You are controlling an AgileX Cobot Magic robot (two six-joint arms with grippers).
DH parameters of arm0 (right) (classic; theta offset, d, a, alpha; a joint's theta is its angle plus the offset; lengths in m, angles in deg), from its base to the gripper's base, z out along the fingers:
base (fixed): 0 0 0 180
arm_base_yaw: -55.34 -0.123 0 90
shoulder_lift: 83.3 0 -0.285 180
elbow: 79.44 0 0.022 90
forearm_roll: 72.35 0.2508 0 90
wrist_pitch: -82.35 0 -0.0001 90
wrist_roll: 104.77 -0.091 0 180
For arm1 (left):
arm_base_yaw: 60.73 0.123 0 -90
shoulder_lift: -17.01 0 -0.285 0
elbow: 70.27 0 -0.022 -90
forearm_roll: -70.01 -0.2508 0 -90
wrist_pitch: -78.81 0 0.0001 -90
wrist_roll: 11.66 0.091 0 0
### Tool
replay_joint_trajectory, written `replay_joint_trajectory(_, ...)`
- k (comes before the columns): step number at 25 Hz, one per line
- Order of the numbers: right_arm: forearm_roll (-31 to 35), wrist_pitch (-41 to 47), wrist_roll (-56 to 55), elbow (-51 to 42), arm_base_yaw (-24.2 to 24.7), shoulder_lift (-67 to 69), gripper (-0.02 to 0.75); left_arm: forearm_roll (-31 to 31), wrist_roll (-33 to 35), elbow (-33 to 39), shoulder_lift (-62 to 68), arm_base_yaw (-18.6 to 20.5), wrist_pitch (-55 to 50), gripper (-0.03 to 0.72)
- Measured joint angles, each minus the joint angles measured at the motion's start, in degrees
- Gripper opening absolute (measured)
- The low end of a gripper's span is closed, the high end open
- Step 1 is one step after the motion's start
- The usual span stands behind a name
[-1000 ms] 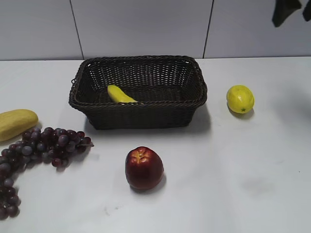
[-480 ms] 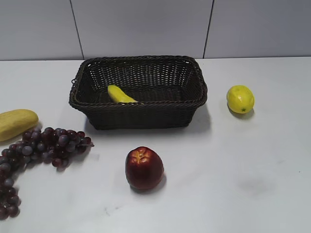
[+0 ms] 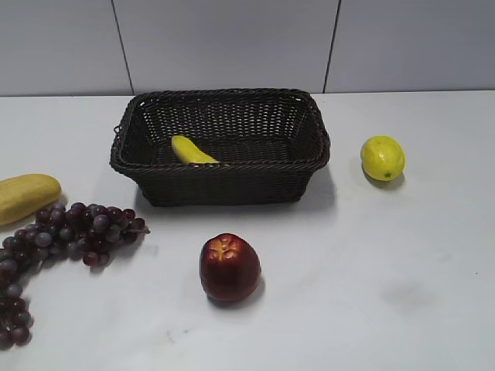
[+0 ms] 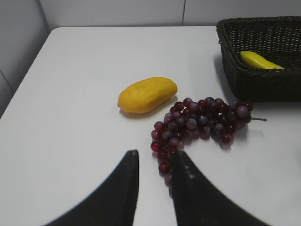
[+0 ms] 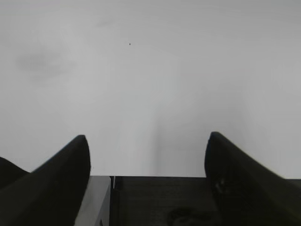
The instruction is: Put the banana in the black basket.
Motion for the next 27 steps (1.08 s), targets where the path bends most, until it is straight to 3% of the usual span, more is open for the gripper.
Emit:
replay_joint_trajectory(8, 0.0, 0.7, 0.4, -9.6, 0.0, -22.6, 0.573, 0.0, 0.0, 0.0, 0.0, 0.0, 0.0, 0.237)
replay_joint_trajectory(16, 0.0, 1.0, 0.8, -10.4, 0.0, -41.3, 0.573, 0.0, 0.0, 0.0, 0.0, 0.0, 0.0, 0.237)
replay_joint_trajectory(27, -0.3, 1.6, 1.0, -10.5, 0.0, -53.2, 0.573, 0.0, 0.0, 0.0, 0.0, 0.0, 0.0, 0.237)
